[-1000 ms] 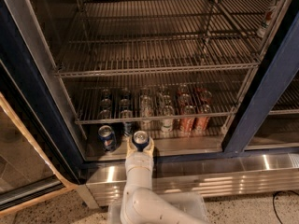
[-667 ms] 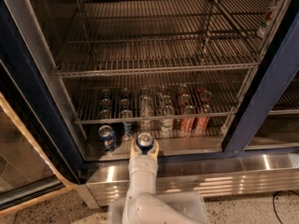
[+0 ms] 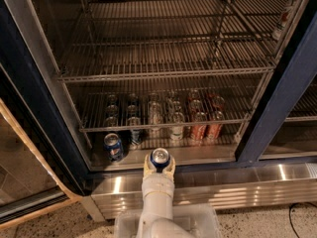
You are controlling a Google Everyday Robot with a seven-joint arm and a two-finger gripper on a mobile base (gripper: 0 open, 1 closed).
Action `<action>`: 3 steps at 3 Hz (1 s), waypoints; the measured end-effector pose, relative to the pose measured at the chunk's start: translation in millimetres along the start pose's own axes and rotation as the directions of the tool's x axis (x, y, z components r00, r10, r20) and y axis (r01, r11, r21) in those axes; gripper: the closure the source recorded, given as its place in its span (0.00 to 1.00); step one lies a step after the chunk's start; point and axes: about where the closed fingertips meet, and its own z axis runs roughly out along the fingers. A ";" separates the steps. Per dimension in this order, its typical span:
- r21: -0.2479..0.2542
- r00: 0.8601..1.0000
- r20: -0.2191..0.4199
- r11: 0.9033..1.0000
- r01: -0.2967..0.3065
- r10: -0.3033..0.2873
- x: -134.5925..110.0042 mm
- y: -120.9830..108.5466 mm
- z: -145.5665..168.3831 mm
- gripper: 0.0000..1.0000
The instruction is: Pick pepsi can from bottom shelf of fridge
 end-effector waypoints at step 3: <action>-0.130 0.991 0.128 0.991 -0.025 0.041 -35.4 -9.1 -58.5 1.00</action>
Offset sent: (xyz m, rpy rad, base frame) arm -0.0595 -0.0169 0.0433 0.0831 -0.1751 0.1296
